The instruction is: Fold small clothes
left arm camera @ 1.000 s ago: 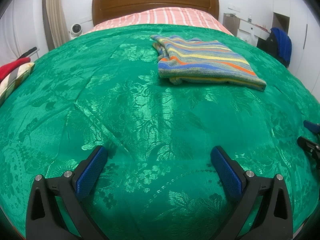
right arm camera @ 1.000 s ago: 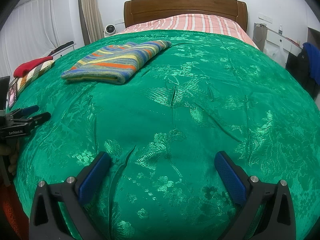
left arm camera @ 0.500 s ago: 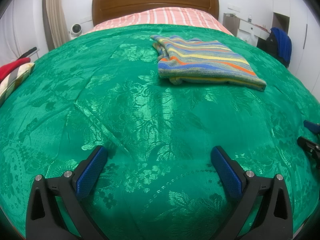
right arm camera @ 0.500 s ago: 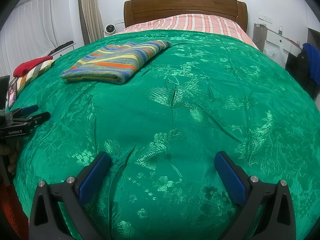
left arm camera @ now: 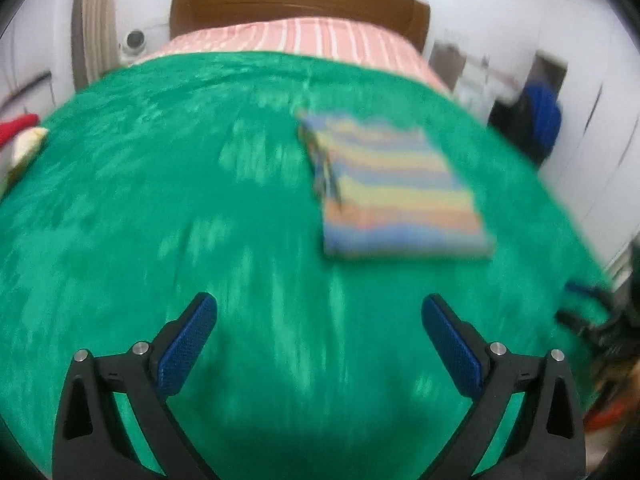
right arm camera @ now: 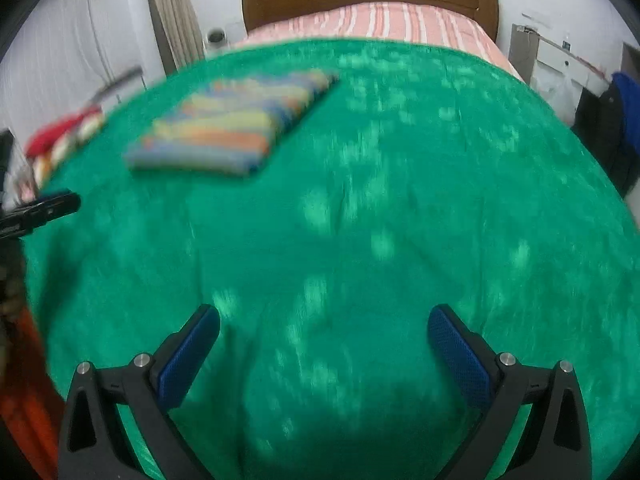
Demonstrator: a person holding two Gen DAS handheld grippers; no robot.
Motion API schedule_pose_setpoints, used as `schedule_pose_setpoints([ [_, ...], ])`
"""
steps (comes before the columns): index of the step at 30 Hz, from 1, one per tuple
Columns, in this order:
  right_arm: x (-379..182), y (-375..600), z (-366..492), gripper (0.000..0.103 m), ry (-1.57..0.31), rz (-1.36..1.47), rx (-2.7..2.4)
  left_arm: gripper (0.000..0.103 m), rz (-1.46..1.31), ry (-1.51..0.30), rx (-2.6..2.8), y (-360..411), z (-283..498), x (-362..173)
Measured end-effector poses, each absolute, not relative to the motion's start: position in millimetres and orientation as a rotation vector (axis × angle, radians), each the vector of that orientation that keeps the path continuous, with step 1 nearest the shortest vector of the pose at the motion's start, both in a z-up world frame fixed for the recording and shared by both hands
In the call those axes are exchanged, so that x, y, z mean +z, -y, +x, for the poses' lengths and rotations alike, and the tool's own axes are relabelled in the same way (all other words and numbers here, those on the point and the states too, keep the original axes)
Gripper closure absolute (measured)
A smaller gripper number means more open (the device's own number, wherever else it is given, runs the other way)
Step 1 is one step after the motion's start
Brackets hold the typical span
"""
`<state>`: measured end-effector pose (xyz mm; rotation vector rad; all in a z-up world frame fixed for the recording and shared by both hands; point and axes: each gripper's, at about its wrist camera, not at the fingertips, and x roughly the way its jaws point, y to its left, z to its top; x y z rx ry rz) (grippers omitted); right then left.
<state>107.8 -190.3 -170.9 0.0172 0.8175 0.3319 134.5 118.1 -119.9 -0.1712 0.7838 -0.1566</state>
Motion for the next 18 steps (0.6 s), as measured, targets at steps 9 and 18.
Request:
schedule_pose_setpoints([
  [9,-143,164,288,0.004,-0.845,0.443,0.527,0.002,-0.35,-1.063,-0.236,-126,320,-161],
  [18,-167,83,346,0.079,-0.964,0.226,0.467,0.086,-0.274,-1.076,-0.302,-88,338,-163],
])
